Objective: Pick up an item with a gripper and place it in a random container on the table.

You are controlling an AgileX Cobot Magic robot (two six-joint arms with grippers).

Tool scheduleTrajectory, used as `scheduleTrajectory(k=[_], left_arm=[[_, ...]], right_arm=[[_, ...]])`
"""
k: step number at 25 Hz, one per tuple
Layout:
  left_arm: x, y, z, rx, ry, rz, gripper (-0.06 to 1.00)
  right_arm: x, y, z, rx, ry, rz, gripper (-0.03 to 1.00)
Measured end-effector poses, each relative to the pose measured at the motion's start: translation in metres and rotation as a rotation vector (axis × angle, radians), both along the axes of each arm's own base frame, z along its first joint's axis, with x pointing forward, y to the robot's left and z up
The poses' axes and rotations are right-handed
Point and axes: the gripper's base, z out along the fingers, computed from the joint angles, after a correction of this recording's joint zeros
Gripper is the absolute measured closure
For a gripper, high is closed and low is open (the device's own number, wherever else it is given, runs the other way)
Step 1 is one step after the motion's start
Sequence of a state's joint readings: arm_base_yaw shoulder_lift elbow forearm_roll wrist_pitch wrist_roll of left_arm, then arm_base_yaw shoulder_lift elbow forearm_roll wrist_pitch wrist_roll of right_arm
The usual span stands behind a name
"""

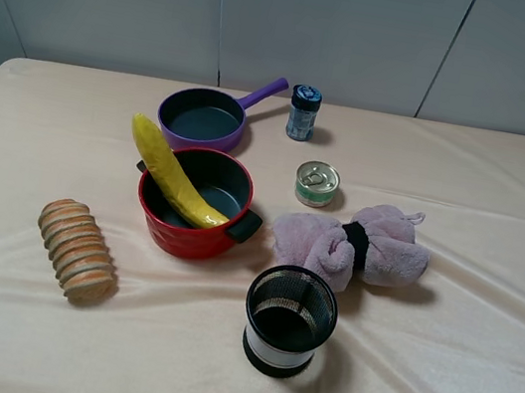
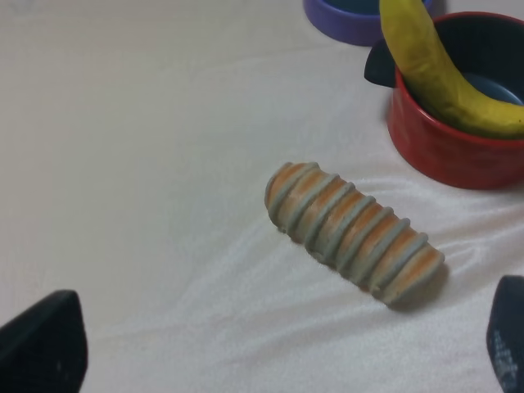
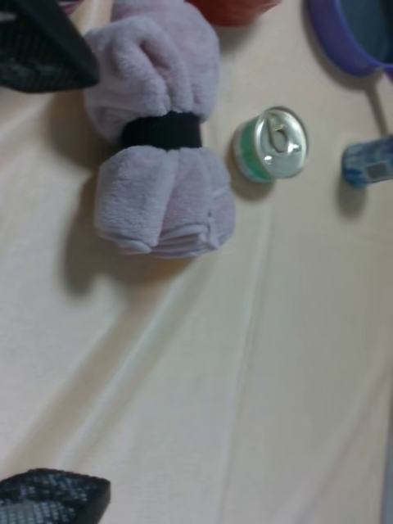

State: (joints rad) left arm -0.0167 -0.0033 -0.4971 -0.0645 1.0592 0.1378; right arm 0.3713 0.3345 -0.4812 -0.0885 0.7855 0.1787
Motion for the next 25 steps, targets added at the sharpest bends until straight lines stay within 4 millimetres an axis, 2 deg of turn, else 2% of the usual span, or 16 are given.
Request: scheduleTrajectory(k=[4,12,22,25], left_arm=[[0.000,0.000,0.000,0.000,0.000,0.000,-0.05],[0.000,0.000,0.000,0.000,0.000,0.000,-0.05],[0.000,0.000,0.000,0.000,0.000,0.000,-0.05],[0.000,0.000,0.000,0.000,0.000,0.000,-0.05]], right_arm=[[-0.008,-0.004,0.003,0.019,-0.050,-0.014,0.27],[-0.027,-0.016,0.008,0.050,-0.165,-0.150,0.27],[-0.052,-0.022,0.011,0.083,-0.311,-0.237,0.27],[-0.055,-0.022,0.011,0.081,-0.324,-0.265,0.27]])
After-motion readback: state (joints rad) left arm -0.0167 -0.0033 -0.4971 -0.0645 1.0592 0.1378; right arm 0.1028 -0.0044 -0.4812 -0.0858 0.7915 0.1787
